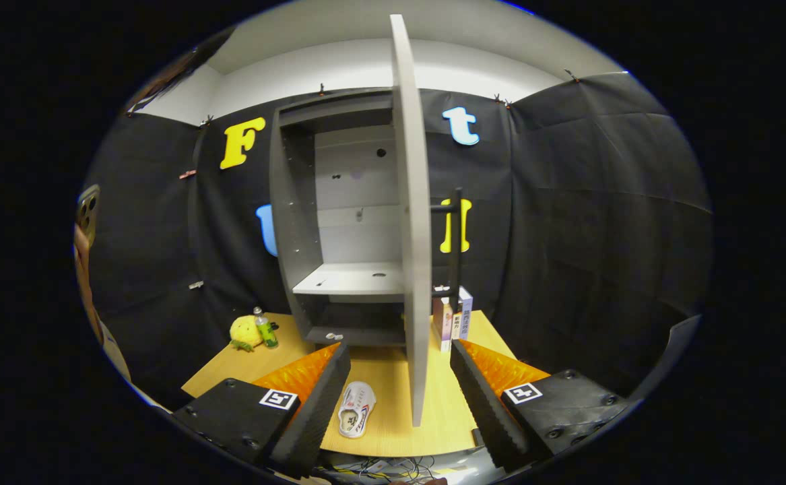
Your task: Open the shoe cabinet door, grab the shoes and put them into the shoe cabinet, then close the shoe cabinet door.
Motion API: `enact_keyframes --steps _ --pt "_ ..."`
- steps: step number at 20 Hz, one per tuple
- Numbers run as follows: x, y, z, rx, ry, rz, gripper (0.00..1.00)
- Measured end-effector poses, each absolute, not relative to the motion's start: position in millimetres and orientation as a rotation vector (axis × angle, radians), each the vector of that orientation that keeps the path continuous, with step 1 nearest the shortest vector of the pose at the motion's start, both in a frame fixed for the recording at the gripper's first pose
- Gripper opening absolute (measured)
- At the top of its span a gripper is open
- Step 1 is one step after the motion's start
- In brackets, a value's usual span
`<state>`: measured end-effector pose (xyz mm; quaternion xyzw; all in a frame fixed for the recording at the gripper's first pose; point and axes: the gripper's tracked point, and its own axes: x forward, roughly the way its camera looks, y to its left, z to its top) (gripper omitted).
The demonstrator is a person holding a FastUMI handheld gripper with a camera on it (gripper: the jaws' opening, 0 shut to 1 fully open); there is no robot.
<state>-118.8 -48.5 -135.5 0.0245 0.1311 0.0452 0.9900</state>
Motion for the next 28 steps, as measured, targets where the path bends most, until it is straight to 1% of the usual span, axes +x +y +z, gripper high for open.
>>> enact_keyframes --steps 2,4,6,12,17,18,20,22,25,27,28 --pt "-124 -22 -164 0.010 0.322 0.139 0.95" --pt "-117 8 -187 0.017 0.373 0.197 0.96" --pt "-109 36 -223 0.039 0.451 0.235 0.96" --pt "-68 93 -350 0.119 0.676 0.250 0.96" --pt "-44 109 -448 0.105 0.800 0.223 0.96" --pt "-41 112 -466 0.109 0.833 0.215 0.95" --pt "-38 110 -499 0.106 0.879 0.185 0.89" --pt "-28 110 -530 0.107 0.908 0.160 0.88" --pt "-14 113 -557 0.133 0.918 0.129 0.88" --pt "-1 114 -569 0.131 0.889 0.107 0.88" --pt "5 112 -573 0.122 0.868 0.096 0.86"
